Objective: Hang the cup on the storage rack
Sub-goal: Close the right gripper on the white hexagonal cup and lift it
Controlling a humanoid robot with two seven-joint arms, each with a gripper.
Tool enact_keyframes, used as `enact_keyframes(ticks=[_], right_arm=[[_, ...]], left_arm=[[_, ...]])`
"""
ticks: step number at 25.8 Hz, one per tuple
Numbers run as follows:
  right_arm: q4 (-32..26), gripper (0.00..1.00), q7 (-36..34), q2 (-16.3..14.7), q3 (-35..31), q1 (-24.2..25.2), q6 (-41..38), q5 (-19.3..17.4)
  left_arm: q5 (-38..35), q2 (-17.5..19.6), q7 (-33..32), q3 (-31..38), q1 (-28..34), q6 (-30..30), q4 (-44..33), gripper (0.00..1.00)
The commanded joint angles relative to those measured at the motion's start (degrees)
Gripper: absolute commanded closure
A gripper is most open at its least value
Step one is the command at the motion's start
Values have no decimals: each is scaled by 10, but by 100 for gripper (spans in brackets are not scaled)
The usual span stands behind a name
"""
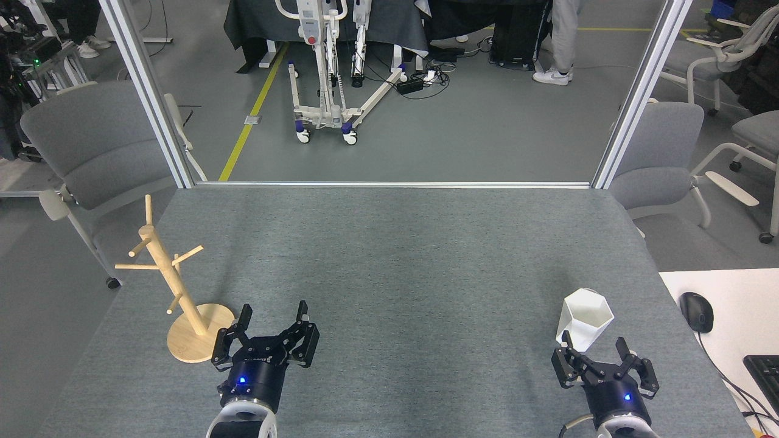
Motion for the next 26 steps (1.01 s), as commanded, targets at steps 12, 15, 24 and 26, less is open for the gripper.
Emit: enact_keyframes(ticks=[12,15,24,26], right_arm=[[40,0,0,-17,1,-44,2,-13],[56,0,0,-17,1,-52,2,-12],[65,0,1,-17,2,-60,5,-10],[72,0,1,-17,2,-67,5,-9]], left_arm=[[0,-1,2,-1,0,0,8,1],[-1,-2,2,1,-2,0,15,1],[-1,-2,3,1,-5,0,23,1],[-1,-2,3,1,-6,0,28,1]])
